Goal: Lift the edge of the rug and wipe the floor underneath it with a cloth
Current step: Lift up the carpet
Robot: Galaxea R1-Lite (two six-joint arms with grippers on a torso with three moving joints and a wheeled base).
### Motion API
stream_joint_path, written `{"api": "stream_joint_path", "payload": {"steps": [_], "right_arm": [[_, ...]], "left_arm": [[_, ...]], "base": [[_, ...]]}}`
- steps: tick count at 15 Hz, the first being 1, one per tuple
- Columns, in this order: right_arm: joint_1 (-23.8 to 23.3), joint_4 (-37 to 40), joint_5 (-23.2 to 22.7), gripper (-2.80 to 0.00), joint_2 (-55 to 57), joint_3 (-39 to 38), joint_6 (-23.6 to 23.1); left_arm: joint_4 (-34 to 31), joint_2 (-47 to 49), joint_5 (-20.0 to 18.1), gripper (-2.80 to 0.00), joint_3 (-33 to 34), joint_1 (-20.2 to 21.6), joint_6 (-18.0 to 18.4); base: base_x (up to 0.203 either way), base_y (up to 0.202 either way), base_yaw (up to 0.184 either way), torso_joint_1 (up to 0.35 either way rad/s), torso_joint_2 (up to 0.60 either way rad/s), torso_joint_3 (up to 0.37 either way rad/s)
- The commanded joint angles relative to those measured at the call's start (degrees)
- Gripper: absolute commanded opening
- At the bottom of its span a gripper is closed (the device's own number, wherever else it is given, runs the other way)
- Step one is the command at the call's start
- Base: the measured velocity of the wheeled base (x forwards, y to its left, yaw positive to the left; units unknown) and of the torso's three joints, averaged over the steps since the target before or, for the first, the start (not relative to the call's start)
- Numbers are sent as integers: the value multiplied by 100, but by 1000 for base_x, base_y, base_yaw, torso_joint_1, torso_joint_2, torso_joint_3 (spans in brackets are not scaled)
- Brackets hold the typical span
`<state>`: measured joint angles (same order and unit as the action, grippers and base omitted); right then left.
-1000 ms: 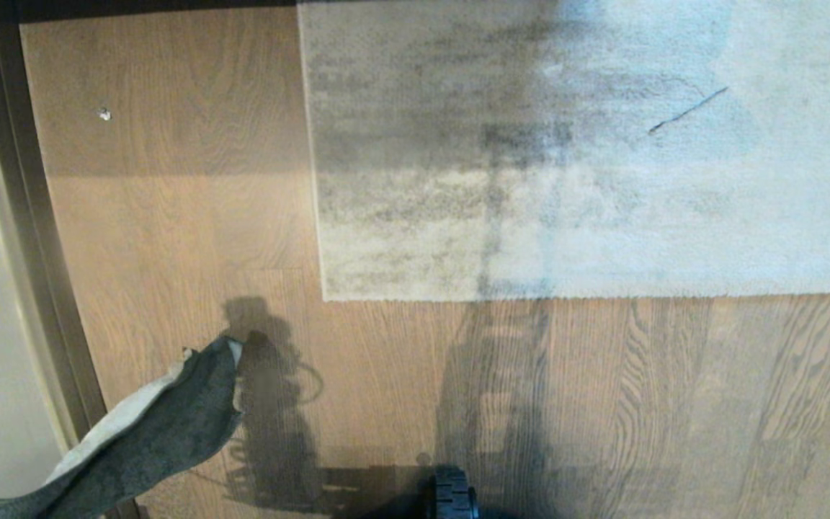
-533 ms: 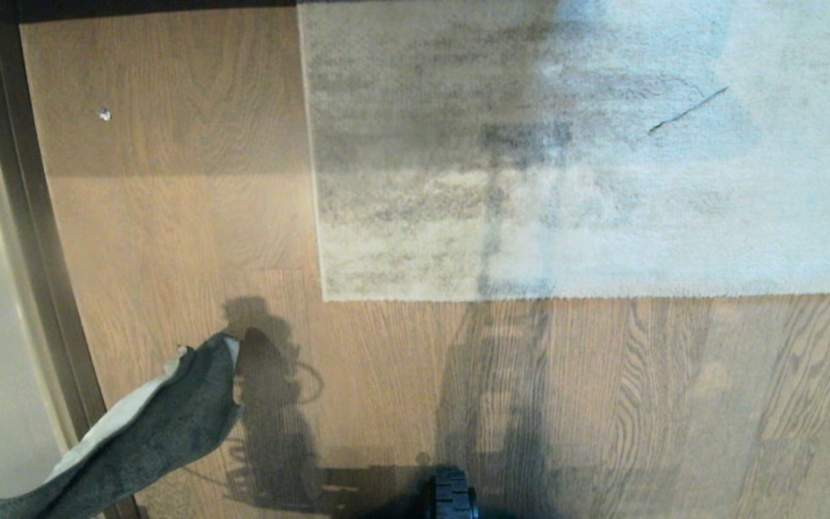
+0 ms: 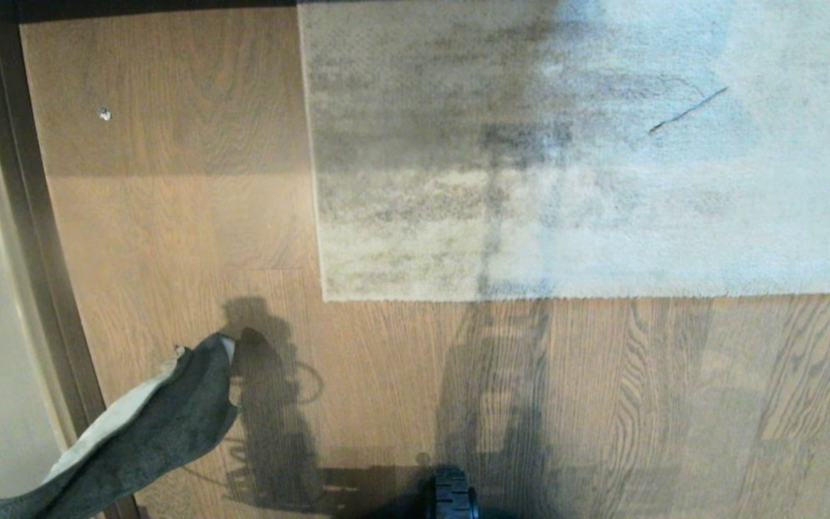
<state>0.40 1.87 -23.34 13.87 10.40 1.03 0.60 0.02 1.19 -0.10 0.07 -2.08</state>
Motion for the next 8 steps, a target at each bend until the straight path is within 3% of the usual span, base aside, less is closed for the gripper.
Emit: {"api": "stream_joint_path", "payload": {"steps": [1, 4, 8], "right_arm": [[3, -10, -593, -280, 1018, 55, 18], [7, -47, -1121, -280, 1945, 88, 20], [137, -123, -1255, -280, 3204, 152, 0]], "left_arm": [[2, -2, 4, -280, 1, 1, -2], [2, -2, 4, -280, 1, 1, -4], [2, -2, 4, -280, 1, 1, -11]], "base": [[0, 0, 0, 0, 0, 0], [0, 0, 0, 0, 0, 0], [0, 0, 0, 0, 0, 0]]}}
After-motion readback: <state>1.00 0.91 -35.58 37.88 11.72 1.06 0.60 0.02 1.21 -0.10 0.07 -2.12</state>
